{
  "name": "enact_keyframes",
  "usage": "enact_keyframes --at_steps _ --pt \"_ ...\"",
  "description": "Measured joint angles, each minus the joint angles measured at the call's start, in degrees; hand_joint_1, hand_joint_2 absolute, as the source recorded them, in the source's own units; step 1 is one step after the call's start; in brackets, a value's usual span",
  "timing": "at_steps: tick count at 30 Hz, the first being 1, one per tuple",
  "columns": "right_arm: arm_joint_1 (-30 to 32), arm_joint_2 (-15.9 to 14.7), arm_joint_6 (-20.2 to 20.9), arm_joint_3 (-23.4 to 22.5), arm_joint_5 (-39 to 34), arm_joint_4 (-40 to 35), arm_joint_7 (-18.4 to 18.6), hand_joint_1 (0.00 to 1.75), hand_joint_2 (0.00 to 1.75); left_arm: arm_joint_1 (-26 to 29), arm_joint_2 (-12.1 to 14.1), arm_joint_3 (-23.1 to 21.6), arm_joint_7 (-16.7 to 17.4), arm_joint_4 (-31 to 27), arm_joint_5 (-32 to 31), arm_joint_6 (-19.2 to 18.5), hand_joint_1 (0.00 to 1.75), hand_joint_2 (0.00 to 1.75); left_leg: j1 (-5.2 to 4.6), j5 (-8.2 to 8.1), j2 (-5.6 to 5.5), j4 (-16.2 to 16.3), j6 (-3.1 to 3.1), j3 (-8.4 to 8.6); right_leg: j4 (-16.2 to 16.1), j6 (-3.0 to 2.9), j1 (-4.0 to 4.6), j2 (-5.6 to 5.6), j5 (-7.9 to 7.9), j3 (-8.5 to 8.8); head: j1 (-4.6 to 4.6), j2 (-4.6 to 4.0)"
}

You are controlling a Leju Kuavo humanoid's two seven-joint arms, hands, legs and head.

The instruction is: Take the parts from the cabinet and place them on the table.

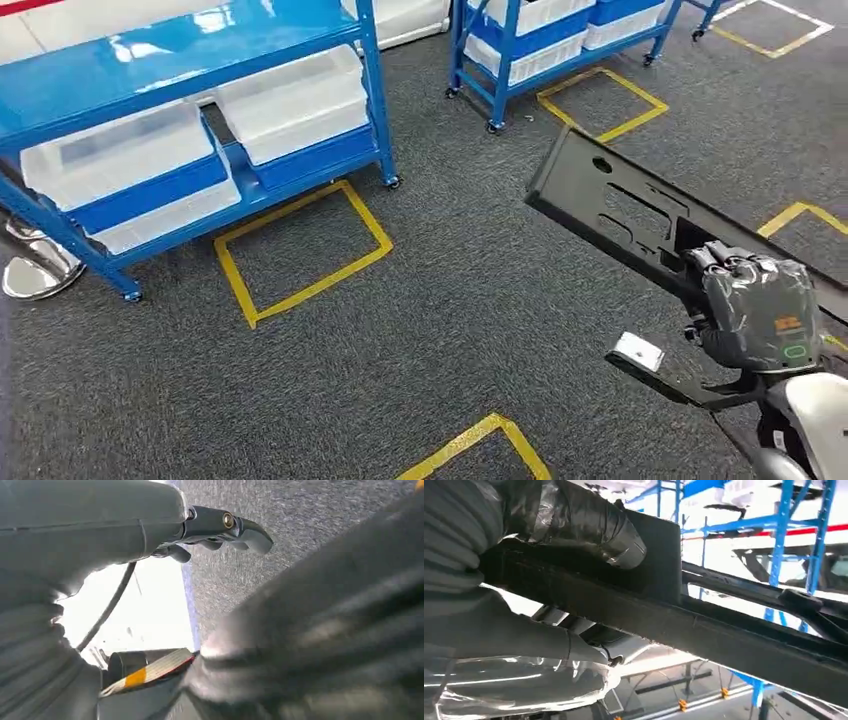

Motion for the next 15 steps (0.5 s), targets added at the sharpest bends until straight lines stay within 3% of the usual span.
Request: enact_keyframes --at_steps 1,2,3,5,7,8,9,10,12,13,14,15 --pt "0.0 0.0 -0.2 0.0 0.0 0.0 0.3 1.75 1.75 0.1 0.0 0.0 -0.3 0.0 0.1 0.1 0.0 1.75 0.05 2.8 -0.67 -5.3 0.24 2.69 0.1 0.13 -0.01 0.81 0.08 0.02 0.0 0.0" --pt "0.0 0.0 -0.3 0.0 0.0 -0.2 0.6 1.75 1.75 0.2 0.0 -0.1 -0.6 0.0 0.2 0.2 0.0 1.75 0.15 4.96 -2.73 -10.3 0.61 5.14 0.1 0.3 -0.06 1.51 0.19 0.02 0.0 0.0" --pt "0.1 0.0 -0.3 0.0 0.0 -0.4 0.8 1.75 1.75 0.5 0.1 -0.1 -1.0 0.0 0.2 0.4 0.0 1.75 0.21 4.16 -5.64 -11.9 0.85 5.77 0.1 0.74 0.07 2.1 0.44 -0.3 0.04 0.0" --pt "0.1 0.1 -0.3 0.0 0.0 -0.7 1.1 1.75 1.75 0.5 0.1 -0.3 -2.0 0.0 0.2 0.5 0.0 1.75 0.03 4.36 -4.55 -12.6 0.8 5.8 -0.1 1.7 -0.34 3.41 1.09 -0.88 0.0 0.0" --pt "0.2 0.1 -0.1 0.0 0.1 -0.9 1.4 1.75 1.75 0.5 0.2 -0.5 -2.8 0.0 0.3 0.7 0.0 1.75 0.01 5.01 -3.11 -13.1 1.44 6.06 -0.9 2.87 -0.27 5.08 1.93 -1.04 0.0 0.0" --pt "0.3 0.1 0.1 0.0 0.3 -1.0 1.5 1.75 1.75 0.3 0.2 -0.6 -3.1 0.0 0.4 0.9 0.0 1.75 0.41 5.76 -2.14 -14.0 1.99 6.2 -0.2 2.6 -0.42 2.09 1.58 -1.21 0.02 0.0" --pt "-0.3 0.0 0.3 0.0 0.3 -1.2 1.6 1.75 1.75 0.4 0.2 -0.9 -3.3 0.0 0.4 1.1 0.0 1.75 0.23 6.03 -1.36 -14.4 2.46 6.22 1.2 2.48 0.25 -1.14 -0.02 -2.07 0.15 0.0" --pt "-0.4 0.2 0.4 0.0 0.4 -1.2 1.7 1.75 1.75 0.4 0.2 -1.0 -3.5 0.0 0.4 1.1 0.0 1.75 0.1 6.13 -0.67 -14.4 2.76 6.01 4.6 2.51 0.1 -2.42 -2.39 -3.66 0.09 0.0" --pt "-0.4 0.2 0.7 0.0 0.5 -1.4 1.8 1.75 1.75 0.6 0.2 -1.1 -3.7 0.0 0.6 1.2 0.0 1.75 -0.11 6.18 0.89 -14.3 2.89 5.64 13.2 2.77 0.02 -2.79 -6.39 -7.24 0.26 0.0" --pt "-0.3 0.1 0.8 0.0 0.4 -1.4 2.1 1.75 1.75 0.6 0.2 -1.3 -4.0 0.0 0.6 1.2 0.0 1.75 -0.16 6.19 1.85 -14.2 2.88 5.47 16.1 2.94 0.0 -2.81 -6.96 -8.24 0.24 0.0" --pt "-0.2 0.0 0.8 0.0 0.0 -1.5 2.3 1.75 1.75 0.7 0.2 -1.4 -4.1 0.0 0.5 1.2 0.0 1.75 -0.16 6.17 2.65 -14.0 2.87 5.4 15.5 3.03 0.0 -2.83 -6.18 -7.58 0.26 0.0" --pt "0.1 -0.6 0.7 -0.1 -0.9 -1.8 2.2 1.75 1.75 0.6 0.2 -1.6 -4.1 0.0 0.2 1.3 0.0 1.75 -0.15 6.07 3.34 -13.8 2.8 5.3 12.7 3.09 -0.03 -3.11 -4.57 -5.75 0.26 0.0"
